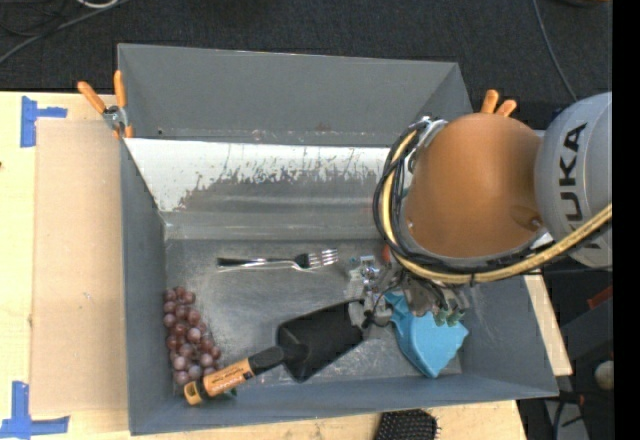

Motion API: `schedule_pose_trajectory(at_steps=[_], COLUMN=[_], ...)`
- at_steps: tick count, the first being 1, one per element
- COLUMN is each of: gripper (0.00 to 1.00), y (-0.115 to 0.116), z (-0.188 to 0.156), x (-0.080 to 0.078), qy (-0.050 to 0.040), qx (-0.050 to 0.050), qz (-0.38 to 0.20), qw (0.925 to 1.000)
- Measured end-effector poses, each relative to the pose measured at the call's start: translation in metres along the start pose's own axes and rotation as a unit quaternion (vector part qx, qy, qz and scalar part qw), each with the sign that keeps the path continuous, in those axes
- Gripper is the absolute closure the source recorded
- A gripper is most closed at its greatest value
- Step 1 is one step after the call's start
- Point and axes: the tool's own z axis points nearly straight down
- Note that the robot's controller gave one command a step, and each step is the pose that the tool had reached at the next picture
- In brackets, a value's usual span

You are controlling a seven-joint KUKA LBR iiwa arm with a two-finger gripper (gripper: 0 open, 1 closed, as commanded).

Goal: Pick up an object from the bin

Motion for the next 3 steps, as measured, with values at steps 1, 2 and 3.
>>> schedule_pose_trajectory(at_steps=[1,2,3], gripper=[1.0,1.0,1.0], y=[-0.001,0.004,0.012], z=[-0.054,-0.065,-0.083], x=[-0.002,-0.006,-0.019], qy=[0.0057,-0.005,0.0046], qx=[0.0,0.0,0.0], qz=[0.01,0.006,0.001], qw=[0.9999,1.0,1.0])
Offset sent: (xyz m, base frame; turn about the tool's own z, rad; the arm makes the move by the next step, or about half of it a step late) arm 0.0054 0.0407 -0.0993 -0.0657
